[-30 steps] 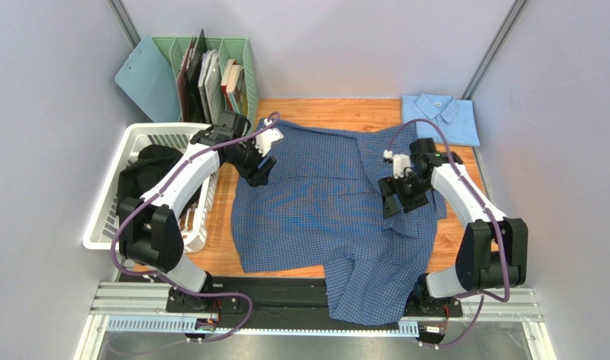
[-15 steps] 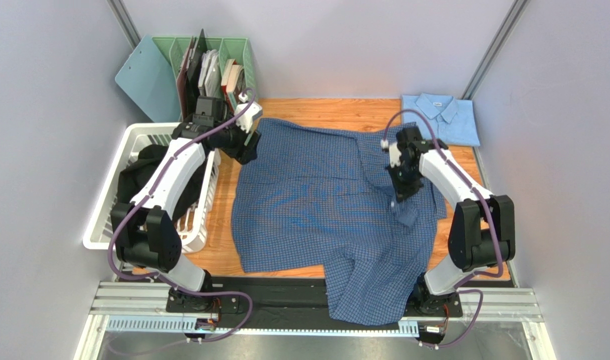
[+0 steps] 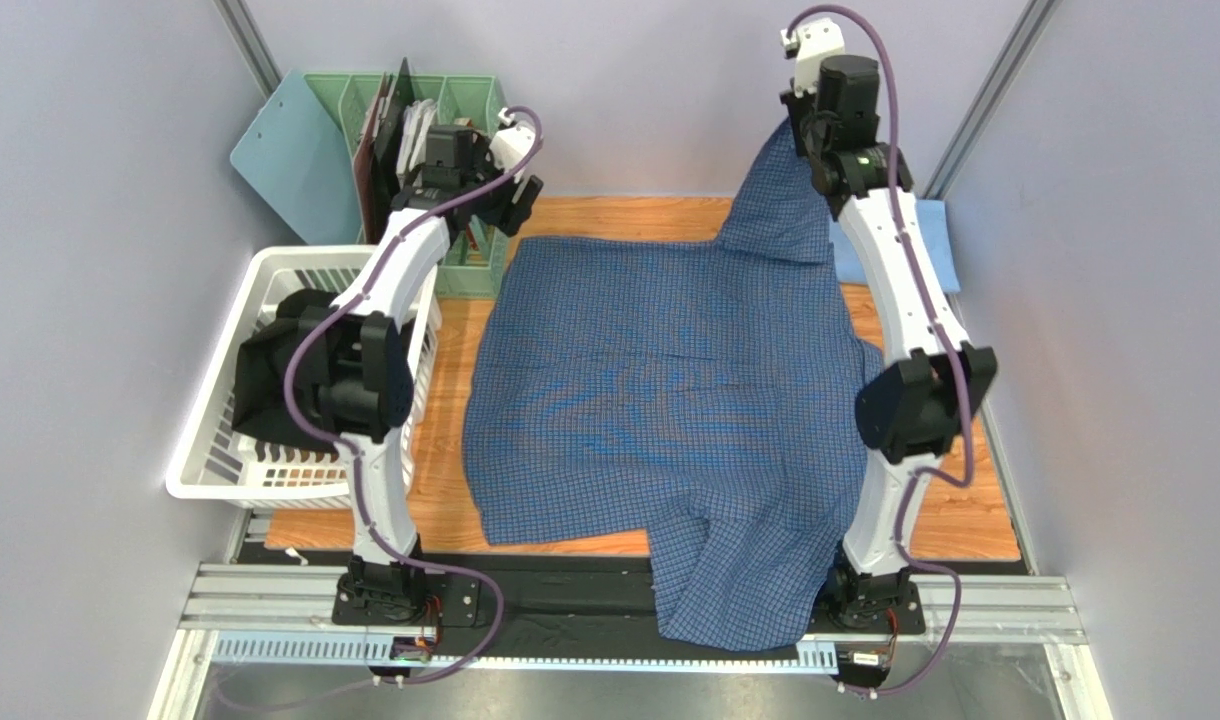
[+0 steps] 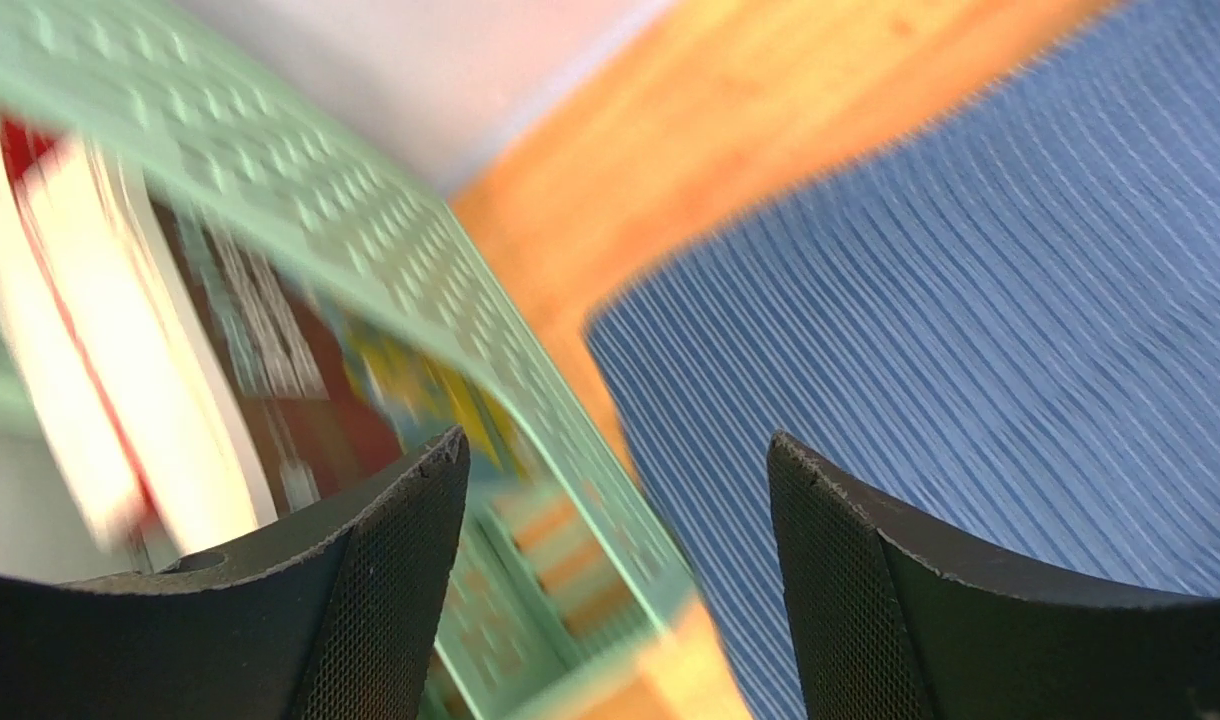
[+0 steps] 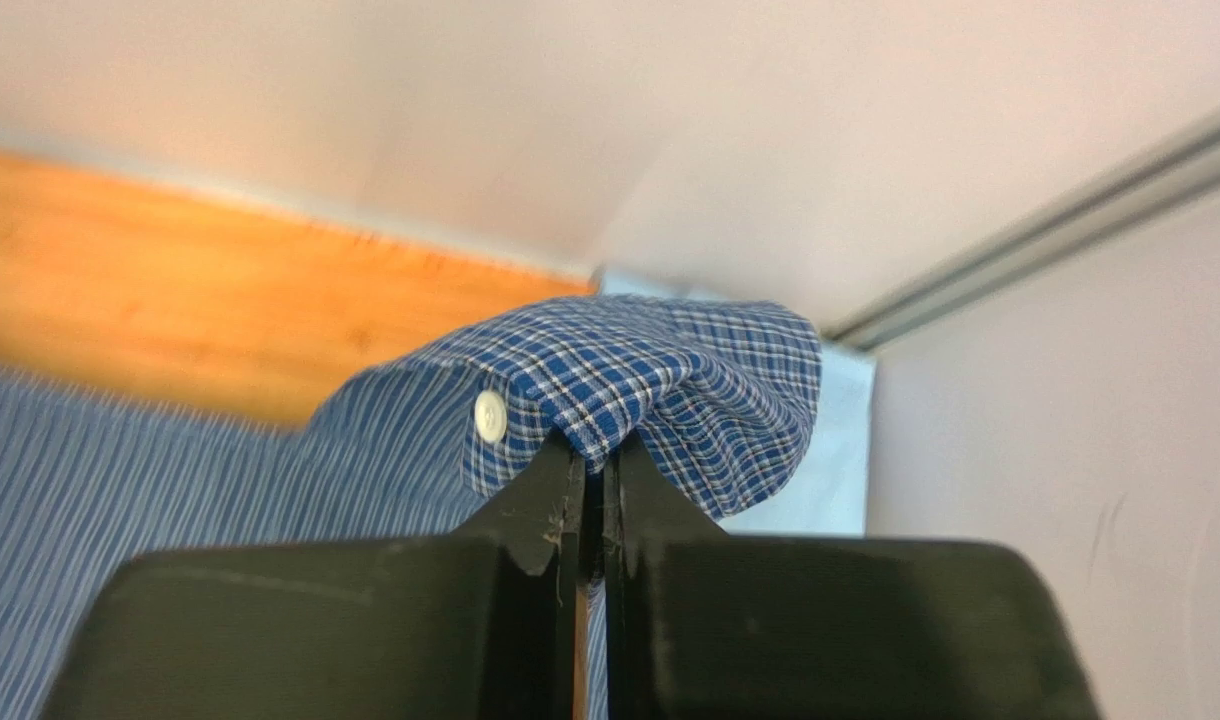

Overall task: Fold and stack the long sleeve shirts
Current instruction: Fold the shirt

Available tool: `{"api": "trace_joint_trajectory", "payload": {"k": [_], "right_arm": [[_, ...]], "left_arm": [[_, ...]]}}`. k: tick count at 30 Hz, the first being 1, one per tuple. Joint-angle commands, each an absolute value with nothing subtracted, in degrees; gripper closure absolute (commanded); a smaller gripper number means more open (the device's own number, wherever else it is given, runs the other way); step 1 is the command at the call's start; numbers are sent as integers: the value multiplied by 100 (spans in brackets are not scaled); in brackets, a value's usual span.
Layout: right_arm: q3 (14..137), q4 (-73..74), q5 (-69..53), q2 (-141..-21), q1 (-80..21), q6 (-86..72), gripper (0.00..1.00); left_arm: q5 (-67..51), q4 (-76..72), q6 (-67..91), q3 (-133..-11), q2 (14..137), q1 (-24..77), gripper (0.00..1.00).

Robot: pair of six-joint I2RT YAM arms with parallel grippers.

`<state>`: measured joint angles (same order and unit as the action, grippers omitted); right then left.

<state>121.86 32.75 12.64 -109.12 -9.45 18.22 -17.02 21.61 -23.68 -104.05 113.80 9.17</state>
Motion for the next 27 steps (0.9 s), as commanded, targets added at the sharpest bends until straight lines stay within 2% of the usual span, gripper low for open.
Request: {"api": "trace_joint_trajectory", "payload": {"k": [1, 5, 8, 14, 20, 27], "right_arm": [[13068, 2164, 1696, -11882, -958, 2364, 100], [13464, 1635, 1617, -12471, -1028, 2750, 100], [13509, 1600, 1626, -12647, -1090, 2874, 100], [12613, 1398, 1485, -12297, -1107, 2821, 100], [12208, 1467, 1336, -12068, -1116, 2672, 100], [12138, 1564, 1257, -11945, -1160, 2610, 100]], "left_arm": [[-1618, 1827, -2899, -11810, 12355, 888, 23], [-2011, 2502, -3742, -12883, 13252, 888, 27], [-2425, 2838, -4612, -13121, 13551, 888, 27], [-2390, 3478, -5342, -14227, 14561, 914, 28], [-1776, 3331, -6371, -14062, 14896, 1125, 34], [-1161, 3436, -7073, -14107, 15188, 1160, 32]]}}
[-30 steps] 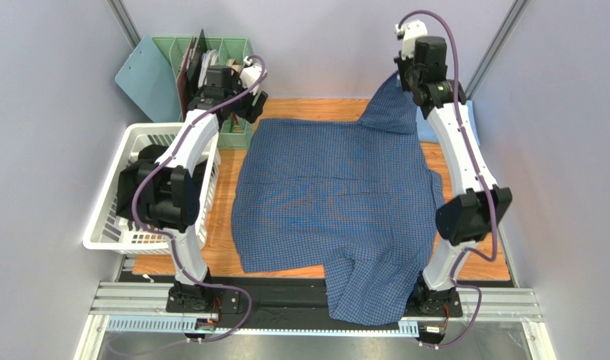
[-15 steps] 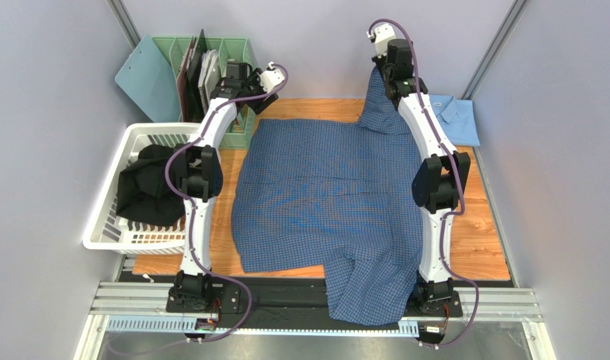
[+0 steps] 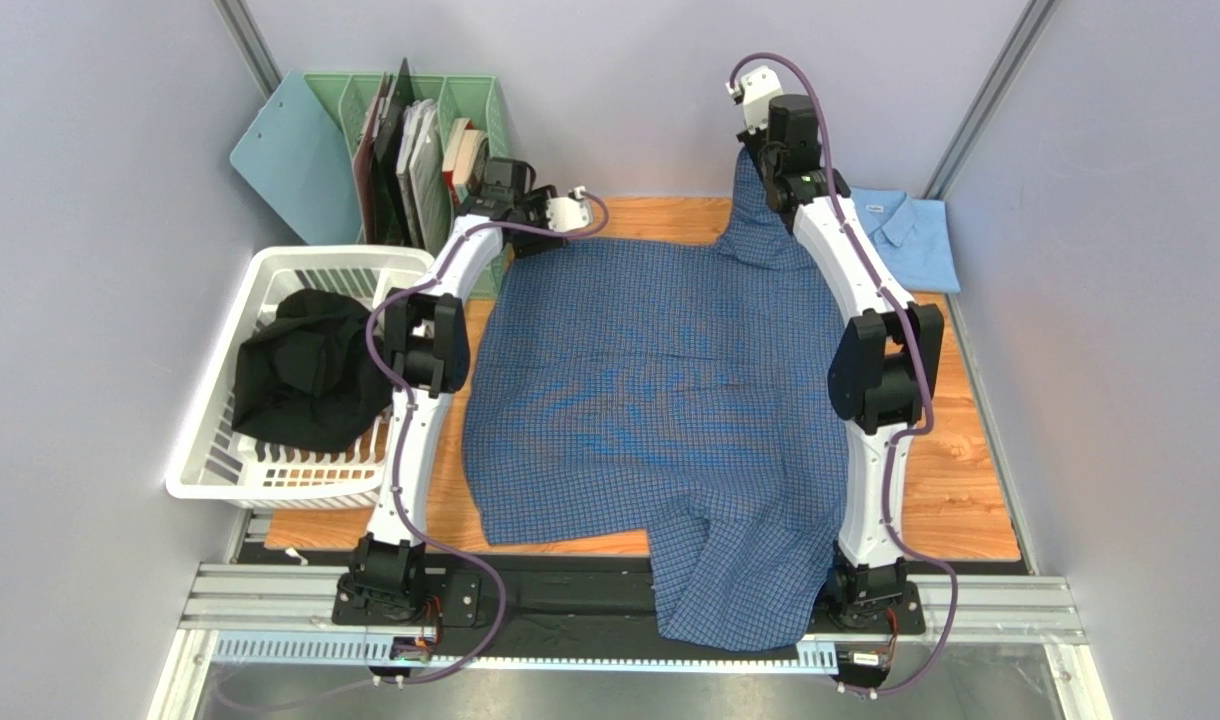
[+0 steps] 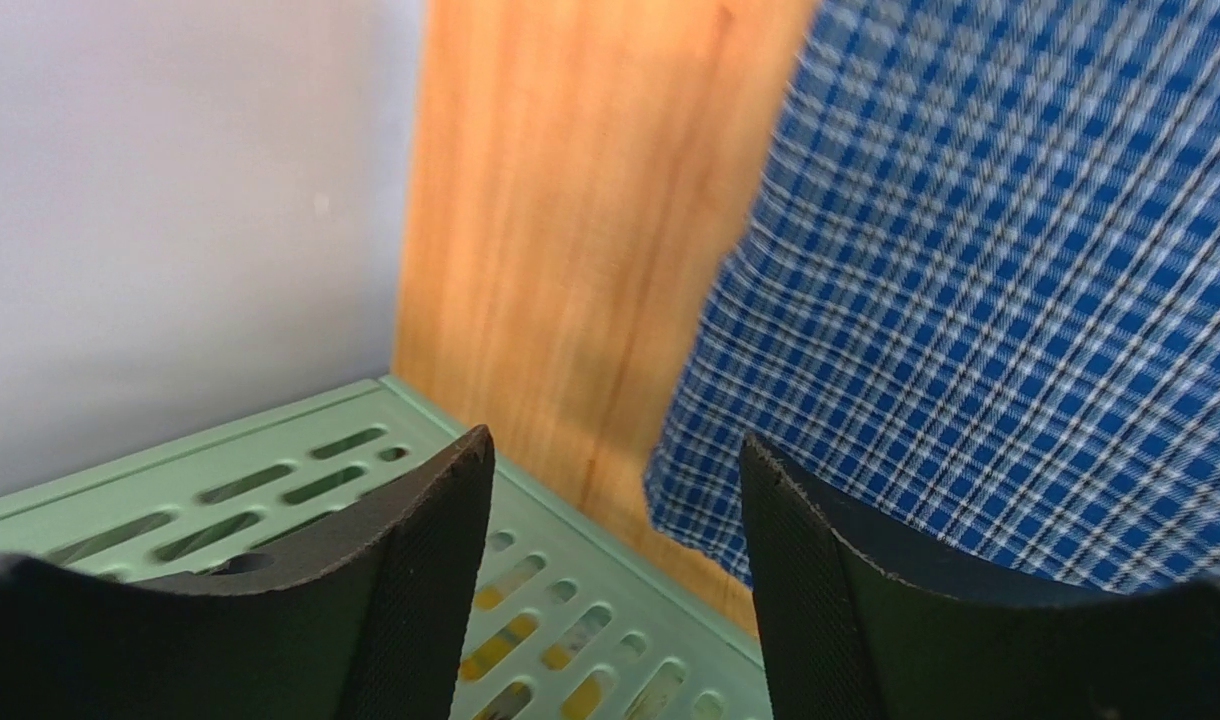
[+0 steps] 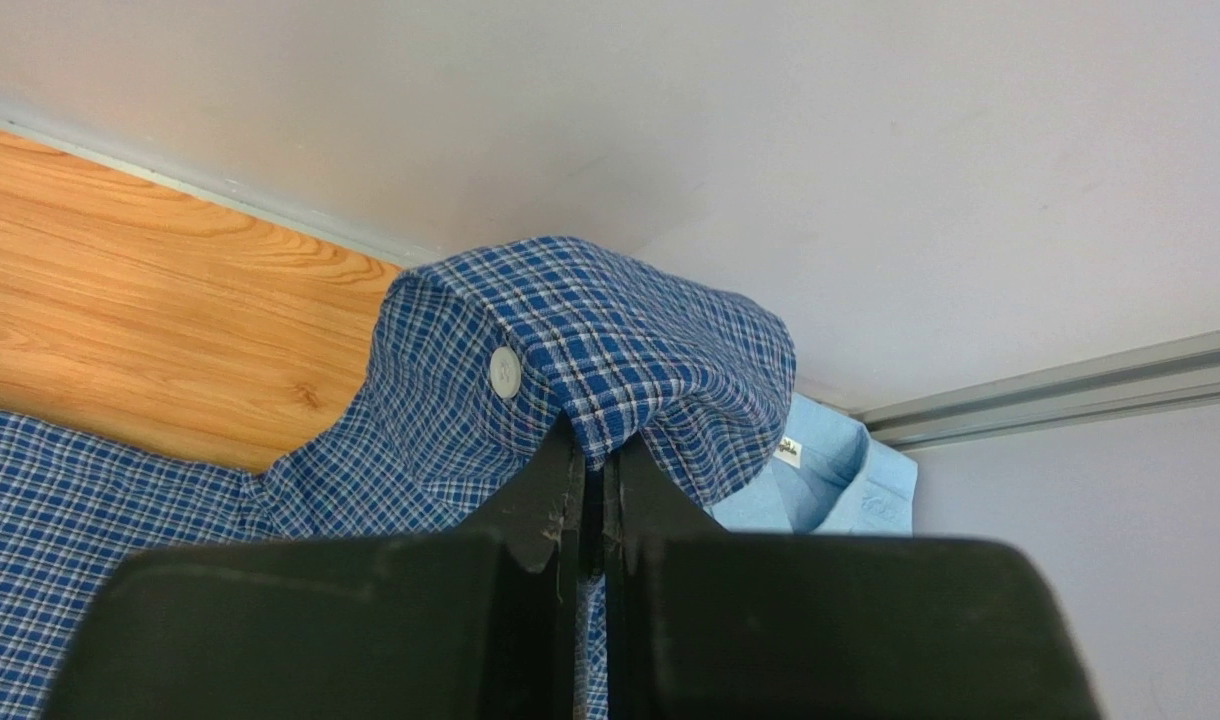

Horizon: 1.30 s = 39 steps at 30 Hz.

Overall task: Fold and stack the long sleeve shirts
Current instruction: Fold the shirt

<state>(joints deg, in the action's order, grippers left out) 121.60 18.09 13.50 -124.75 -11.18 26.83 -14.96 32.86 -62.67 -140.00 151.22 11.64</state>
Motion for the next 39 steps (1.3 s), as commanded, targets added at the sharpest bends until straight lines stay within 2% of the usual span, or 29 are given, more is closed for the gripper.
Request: {"api": "trace_joint_trajectory", "payload": {"k": [1, 4, 8, 14, 15, 18, 23, 29, 31, 32, 35, 39], "right_arm": [[12112, 1564, 1257, -11936, -1160, 2619, 100], [12120, 1564, 1274, -11953, -1160, 2628, 100], [12138, 1556, 1274, -11962, -1160, 2575, 100], [12103, 1547, 1257, -11944, -1160, 2549, 100], [12103, 1556, 1257, -11944, -1160, 2549, 100], [12085, 1582, 1266, -11901, -1169, 2558, 100], [11743, 1617, 1187, -11629, -1151, 2575, 100], [11215, 1617, 1011, -11189, -1151, 2549, 100], [11101, 1661, 941, -11101, -1151, 2496, 100], [11057, 1652, 880, -11040, -1151, 2479, 100], [11013, 1679, 826, -10995, -1151, 2470, 100], [11030, 1679, 835, -10978, -1143, 2470, 100]], "left_arm": [[-1134, 3471, -7197, -14019, 15161, 1169, 32], [-1055, 3489, -7593, -13581, 15065, 1160, 31], [-1072, 3927, -8041, -13588, 15126, 1169, 34], [-1301, 4955, -8805, -13843, 15284, 1195, 54], [-1379, 5061, -8833, -13843, 15275, 1204, 64], [-1747, 5554, -8947, -13782, 15118, 1257, 75], [-2126, 5905, -8886, -12885, 14415, 1485, 73], [-2487, 6206, -7850, -13658, 14467, 1398, 69], [-2461, 5804, -7289, -13746, 14432, 1328, 64], [-2417, 5601, -7034, -13746, 14440, 1310, 55], [-2154, 5572, -6917, -13948, 14616, 1292, 43], [-1952, 6072, -7093, -14202, 14950, 1292, 39]]}}
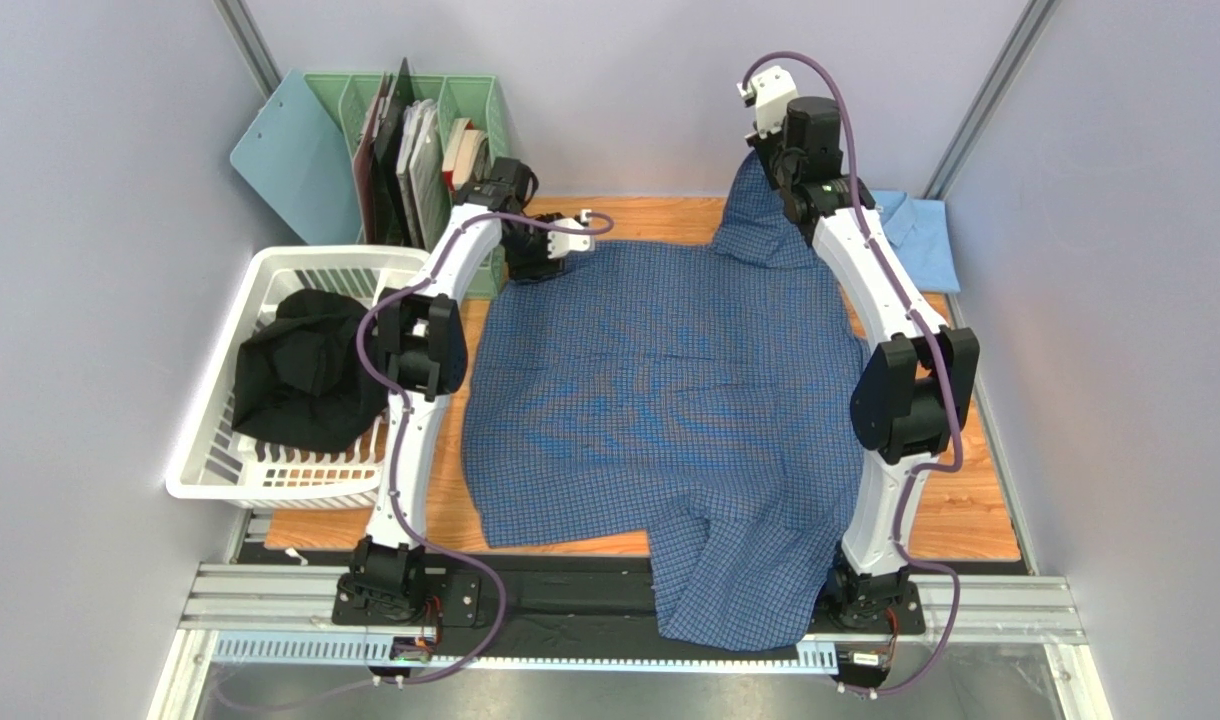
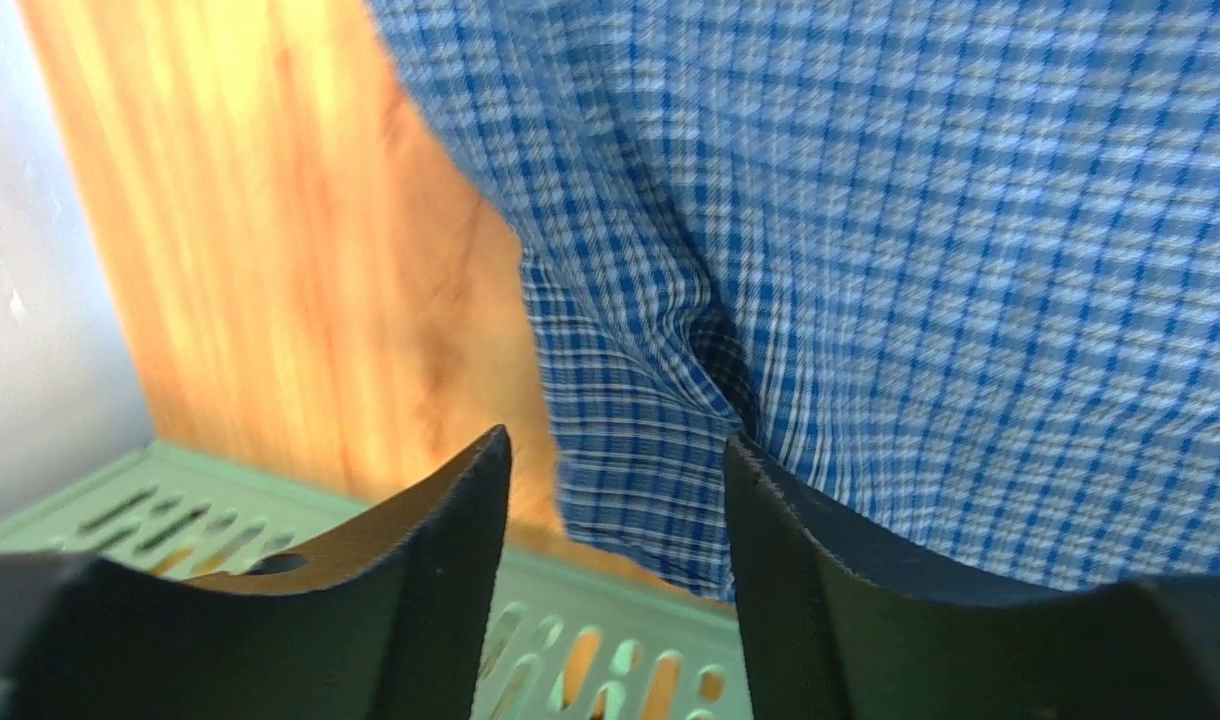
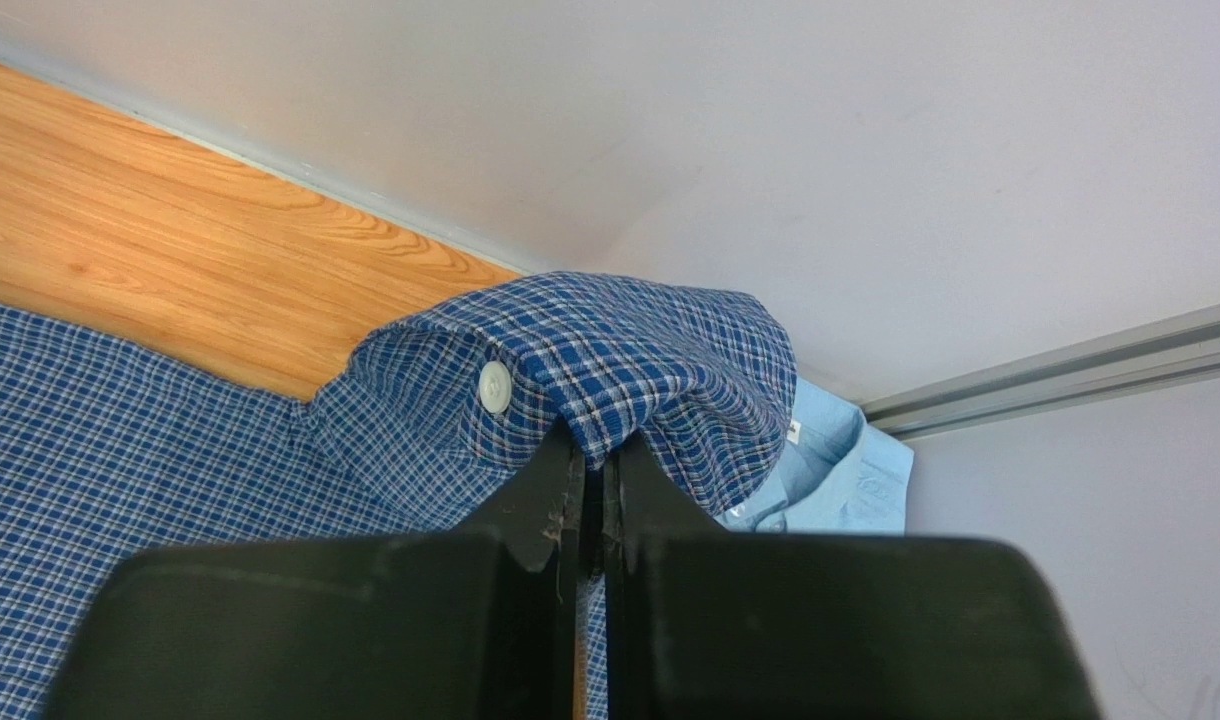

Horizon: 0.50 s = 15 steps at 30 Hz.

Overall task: Fold and stack the long sleeve shirts
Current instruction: Fold the shirt

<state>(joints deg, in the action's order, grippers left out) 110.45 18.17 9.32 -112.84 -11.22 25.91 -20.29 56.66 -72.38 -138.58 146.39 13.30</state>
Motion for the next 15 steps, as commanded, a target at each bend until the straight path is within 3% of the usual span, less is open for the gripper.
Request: {"api": "trace_joint_trajectory", "payload": {"k": [1, 4, 6, 10, 13, 15], "right_arm": [[11022, 1679, 826, -10969, -1143, 2470, 100], [10995, 1670, 791, -10916, -1143, 2452, 100], [10978, 1696, 739, -10855, -1143, 2426, 100], [10934, 1740, 659, -10758, -1143, 2364, 100], [10846, 1740, 668, -10670, -1143, 2373, 100], [10785, 1740, 677, -10617, -1143, 2399, 100]], "left_arm": [[-1908, 6239, -7093, -14229, 15081, 1301, 39], [-1793, 6555, -6962, -14527, 15283, 1266, 40], [-1872, 6645, -6908, -14555, 15302, 1257, 52], [-1890, 6978, -6952, -14520, 15337, 1257, 65], [-1828, 6804, -6812, -14301, 15250, 1257, 98], [-1644, 6079, -6628, -13968, 15013, 1266, 100]]}}
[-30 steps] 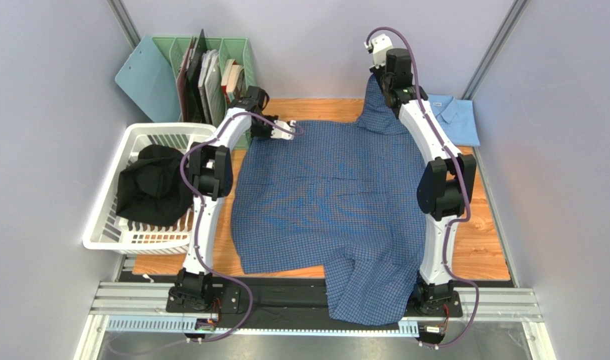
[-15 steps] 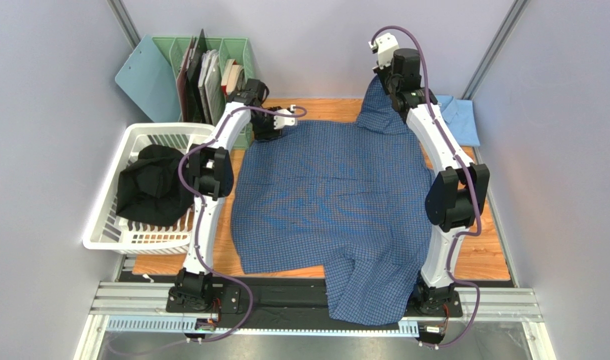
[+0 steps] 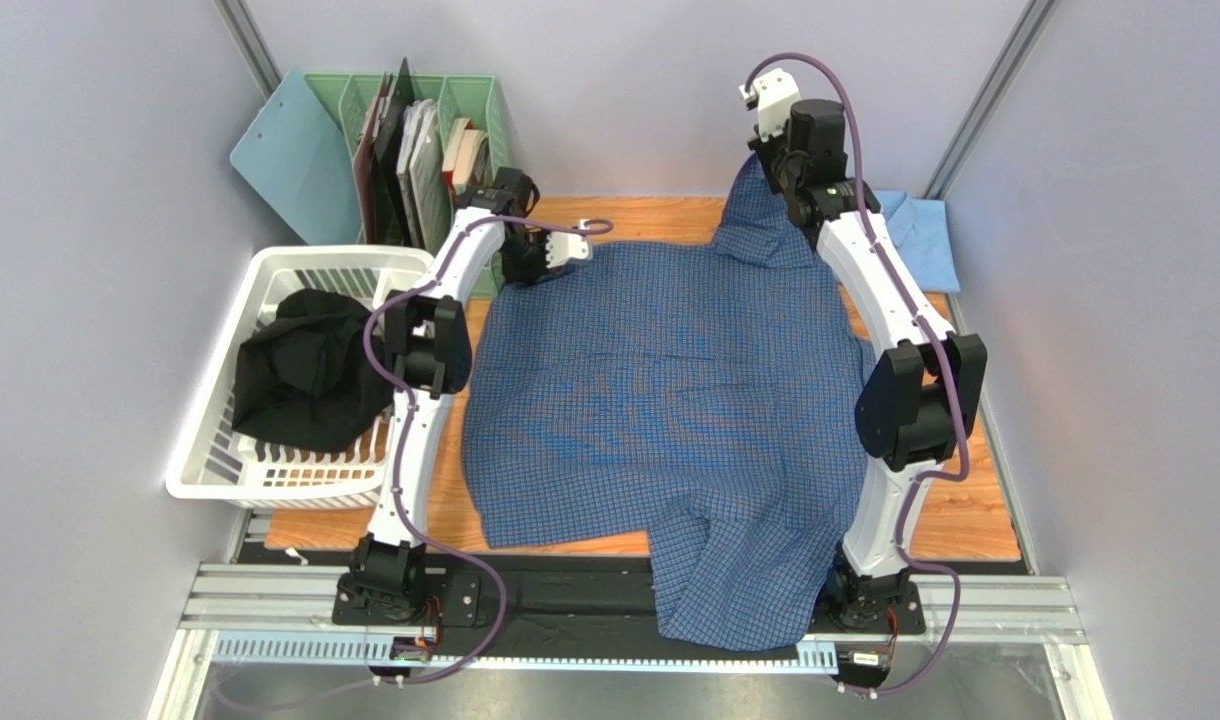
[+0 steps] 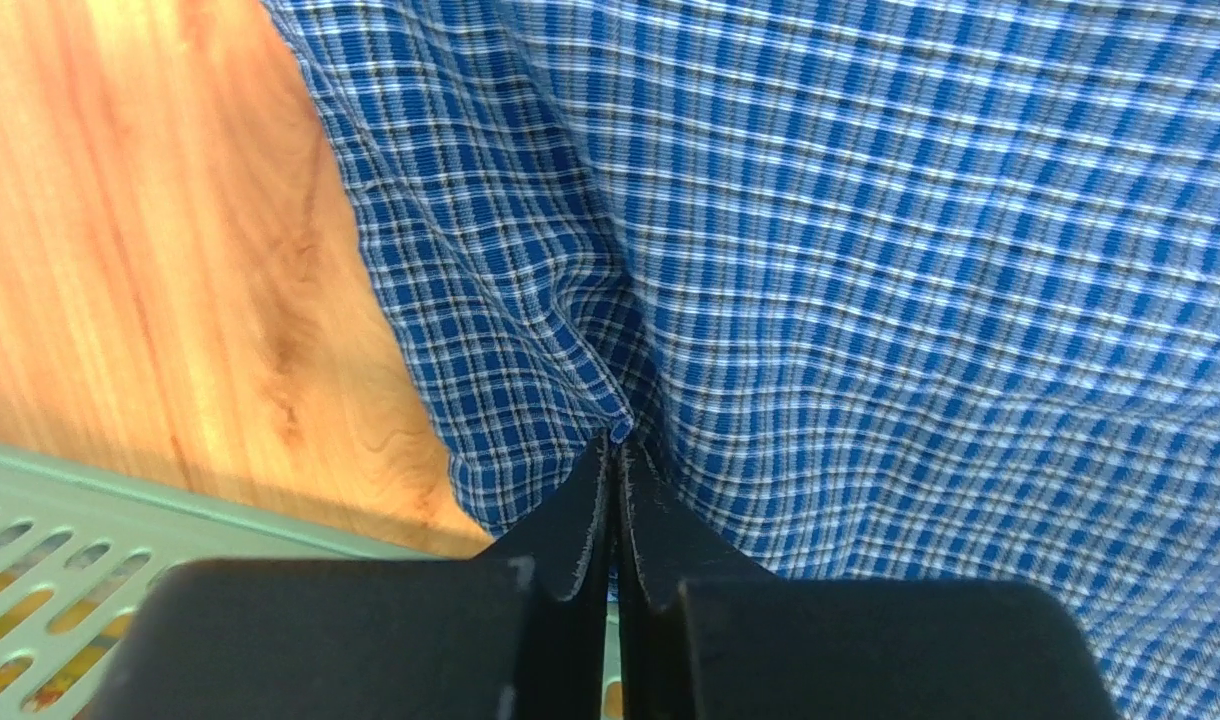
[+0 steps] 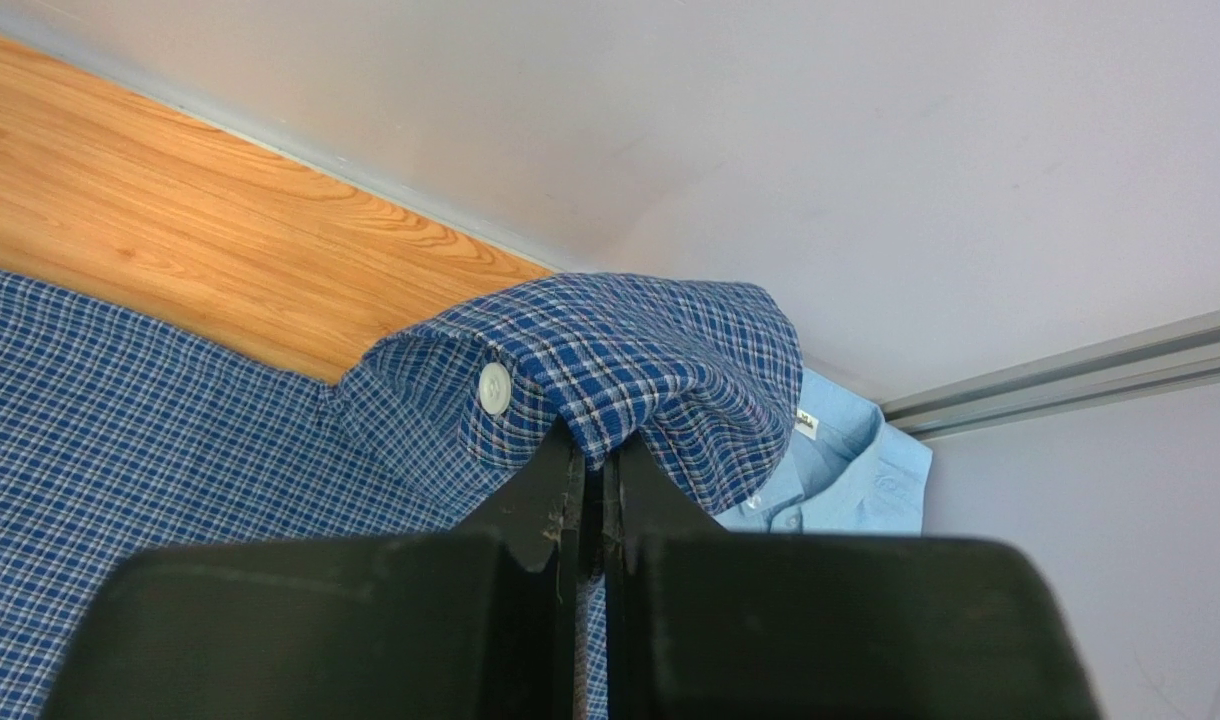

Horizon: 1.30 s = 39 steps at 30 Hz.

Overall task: Fold and stack the long sleeve shirts
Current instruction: Fold the shirt

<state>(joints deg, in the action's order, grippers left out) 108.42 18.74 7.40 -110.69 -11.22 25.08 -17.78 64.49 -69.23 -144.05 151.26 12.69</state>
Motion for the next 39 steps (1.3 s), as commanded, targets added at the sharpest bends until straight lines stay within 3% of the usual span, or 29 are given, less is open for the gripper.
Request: {"api": "trace_joint_trajectory", "payload": {"k": [1, 3, 8, 11, 19, 27, 30, 31, 33, 34, 39], "right_arm": [[10784, 1749, 677, -10574, -1143, 2417, 100], [10793, 1819, 677, -10521, -1143, 2461, 100], [10960, 2170, 589, -10135, -1064, 2417, 100], [10873, 2460, 449, -9827, -1046, 2399, 100], [9898, 3470, 1, -8228, -1046, 2277, 100], [8755, 5155, -965, -6005, -1055, 2004, 100], [8166, 5780, -1510, -5126, -1090, 2004, 100], [7765, 5922, -1642, -4950, -1099, 2056, 100], [7350, 6177, -1652, -4484, -1099, 2118, 100], [7017, 6266, -1800, -4378, -1099, 2188, 100], [6478, 6249, -1863, -4227, -1099, 2215, 100]], "left_arm": [[-1583, 5812, -6505, -13853, 14907, 1248, 100], [-1407, 4989, -6277, -13633, 14627, 1248, 100], [-1546, 4492, -5793, -13650, 14064, 1257, 100], [-1652, 4141, -5835, -12914, 13361, 1266, 100], [-1828, 3384, -6284, -10101, 11375, 1292, 100], [-2557, 3910, -7030, -7420, 9031, 1283, 98], [-2873, 4183, -7164, -6664, 8126, 1231, 72], [-2987, 4201, -7120, -6506, 7921, 1230, 56], [-3006, 4236, -7014, -6153, 7516, 1222, 43], [-2971, 4219, -6944, -6074, 7454, 1222, 25], [-2874, 4175, -6268, -6125, 8023, 1213, 18]]}}
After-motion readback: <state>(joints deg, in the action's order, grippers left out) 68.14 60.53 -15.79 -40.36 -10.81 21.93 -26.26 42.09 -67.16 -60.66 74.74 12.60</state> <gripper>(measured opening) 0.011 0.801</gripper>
